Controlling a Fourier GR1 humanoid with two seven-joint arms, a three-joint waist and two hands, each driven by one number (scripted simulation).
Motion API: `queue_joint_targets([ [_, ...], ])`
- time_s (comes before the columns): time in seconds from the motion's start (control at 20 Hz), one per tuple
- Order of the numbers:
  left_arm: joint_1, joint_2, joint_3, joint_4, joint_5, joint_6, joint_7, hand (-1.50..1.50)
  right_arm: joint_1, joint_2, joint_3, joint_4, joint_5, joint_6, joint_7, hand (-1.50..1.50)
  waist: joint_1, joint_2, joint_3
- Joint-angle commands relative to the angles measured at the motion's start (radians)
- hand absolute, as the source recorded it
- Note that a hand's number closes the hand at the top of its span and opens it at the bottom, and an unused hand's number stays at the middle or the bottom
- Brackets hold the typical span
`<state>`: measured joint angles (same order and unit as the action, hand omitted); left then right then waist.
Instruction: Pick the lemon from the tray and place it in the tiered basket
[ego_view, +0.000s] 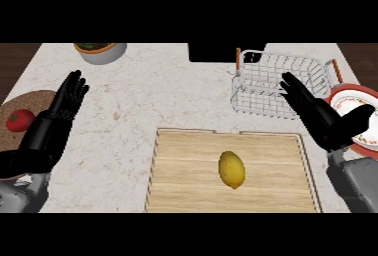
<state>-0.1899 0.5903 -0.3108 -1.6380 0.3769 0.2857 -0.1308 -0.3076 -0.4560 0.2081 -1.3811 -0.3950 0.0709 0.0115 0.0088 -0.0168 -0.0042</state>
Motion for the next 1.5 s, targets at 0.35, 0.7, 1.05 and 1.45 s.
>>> queue_joint_targets([
  [0.35, 0.004, -0.146, -0.049, 0.117, -0.106, 0.159, 0.074, 0.00, -0.158, -0.121, -0.012, -0.115, 0.247, -0.152, 0.109, 1.50, -0.041, 0.015, -0.004],
  [0.7, -0.010, -0.249, -0.102, 0.120, -0.177, 0.236, 0.111, 0.00, -0.071, 0.027, 0.010, -0.255, -0.192, 0.168, 0.258, -1.50, -0.019, 0.014, 0.004],
  [1.05, -0.041, -0.226, -0.067, 0.146, -0.178, 0.217, 0.125, 0.00, -0.168, -0.264, 0.023, -0.500, -0.060, 0.280, 0.438, -1.50, -0.029, 0.005, 0.001],
  [1.45, -0.026, -0.264, -0.091, 0.165, -0.174, 0.198, 0.089, 0.00, -0.433, -0.444, 0.261, -0.694, 0.143, 0.506, 0.712, -1.50, 0.014, 0.008, -0.005],
])
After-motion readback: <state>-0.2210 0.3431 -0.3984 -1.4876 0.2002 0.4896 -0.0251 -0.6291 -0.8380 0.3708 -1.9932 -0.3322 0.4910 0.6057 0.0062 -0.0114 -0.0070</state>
